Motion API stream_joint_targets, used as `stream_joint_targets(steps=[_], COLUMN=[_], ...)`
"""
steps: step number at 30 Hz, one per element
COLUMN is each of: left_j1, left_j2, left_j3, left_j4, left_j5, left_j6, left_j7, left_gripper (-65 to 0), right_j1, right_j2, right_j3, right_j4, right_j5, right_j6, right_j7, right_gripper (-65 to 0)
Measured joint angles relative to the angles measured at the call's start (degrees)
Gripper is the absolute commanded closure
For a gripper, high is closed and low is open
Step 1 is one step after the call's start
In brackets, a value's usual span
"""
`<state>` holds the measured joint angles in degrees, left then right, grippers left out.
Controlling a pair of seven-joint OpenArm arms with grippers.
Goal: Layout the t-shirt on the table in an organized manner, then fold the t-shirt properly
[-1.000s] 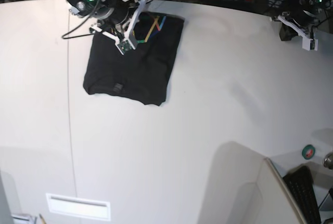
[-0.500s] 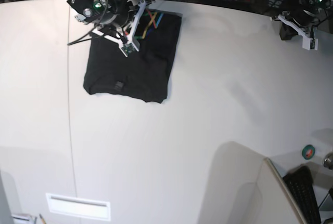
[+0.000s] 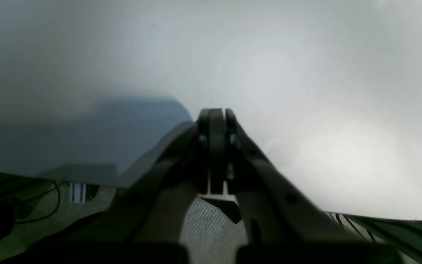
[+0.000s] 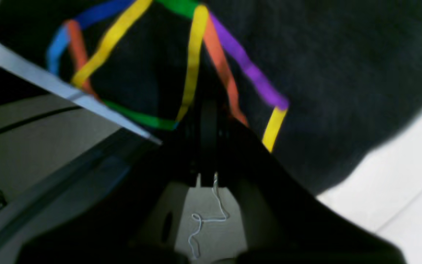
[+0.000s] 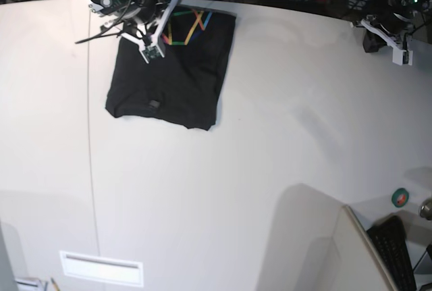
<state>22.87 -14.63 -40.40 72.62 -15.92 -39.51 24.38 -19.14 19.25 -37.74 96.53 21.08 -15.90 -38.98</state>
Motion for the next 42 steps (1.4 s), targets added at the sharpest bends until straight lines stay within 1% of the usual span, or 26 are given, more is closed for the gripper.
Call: stream_joint_targets(steps=[2,5,6,8,11,13,15,18,20,23,25,31,32,34,36,38,39,40,42], left_j1=[0.00,0.00,0.00,-0.02,0.00,-0.02,-0.02,0.02,0.17,1.46,3.96,13.11,14.93,18.71,22.97,25.99,27.50,28.81,30.53], left_j2=[0.02,-0.02,-0.04,0.07,-0.02,0.02,0.13,-0.11,0.02,-0.02,0.22,-0.59,-0.79,-1.11,-3.08,-5.51,-6.75,-7.54,-7.17], left_j3=[0.00,0.00,-0.02,0.00,0.04,0.04,0.11,0.09,0.70,3.50,5.05,9.60,10.43,11.61,13.38,16.70,19.41,22.12,26.75], left_j4=[0.00,0.09,0.11,0.11,0.11,0.11,0.11,0.11,0.13,0.90,4.63,19.23,21.18,23.52,24.39,24.37,24.41,24.46,23.96], left_j5=[0.00,0.02,0.02,0.00,-0.04,-0.07,-0.07,-0.24,-0.26,-0.11,-0.02,-0.20,-0.15,-0.22,-0.17,0.96,2.19,5.16,13.94], left_j6=[-0.02,0.02,0.02,-0.02,0.02,0.00,0.00,0.02,0.02,0.02,0.04,0.04,-0.02,-0.02,-0.09,0.24,0.31,0.22,-0.02], left_j7=[0.02,0.00,0.02,0.02,0.00,0.00,0.00,-0.20,-0.26,-0.33,-0.24,-0.83,-1.07,-1.07,-0.87,-0.66,-0.79,-1.05,-1.42], left_gripper=[0.0,0.0,0.0,0.0,0.0,0.0,0.0,0.0,0.0,0.0,0.0,0.0,0.0,0.0,0.0,0.0,0.0,0.0,0.0], right_j1=[0.15,-1.90,-2.19,-1.77,0.24,0.33,-1.01,-3.96,-5.27,-7.56,-10.36,-23.39,-25.97,-30.32,-33.73,-35.06,-34.99,-34.80,-32.83], right_j2=[-0.13,1.99,2.01,1.42,0.26,0.13,1.31,3.87,3.93,3.96,4.70,4.44,4.48,4.96,4.37,3.74,3.67,3.37,2.95], right_j3=[0.28,0.28,0.28,0.26,0.00,0.26,0.33,0.46,2.62,7.96,10.91,21.09,22.75,23.74,23.47,21.44,19.61,17.81,14.53], right_j4=[0.96,6.97,7.67,6.14,-0.70,-0.26,3.54,11.45,13.62,13.57,13.66,14.40,14.45,14.36,14.05,12.13,10.62,8.94,4.33], right_j5=[-0.02,-0.04,-0.07,0.31,0.26,0.31,-0.09,0.24,0.59,-0.04,-0.07,0.24,0.11,-0.46,0.04,0.11,0.17,0.61,1.03], right_j6=[-0.20,-0.44,-0.87,-1.09,-1.22,-1.11,-1.86,-1.62,-1.49,-1.68,-1.70,-1.44,-1.51,-1.86,-1.57,-1.49,-1.49,-1.01,-0.92], right_j7=[-0.15,-0.04,-0.13,0.37,1.09,1.05,0.04,-0.13,0.00,0.37,0.46,-0.04,0.55,0.22,0.04,0.39,0.22,0.59,0.35], right_gripper=[0.0,0.0,0.0,0.0,0.0,0.0,0.0,0.0,0.0,0.0,0.0,0.0,0.0,0.0,0.0,0.0,0.0,0.0,0.0])
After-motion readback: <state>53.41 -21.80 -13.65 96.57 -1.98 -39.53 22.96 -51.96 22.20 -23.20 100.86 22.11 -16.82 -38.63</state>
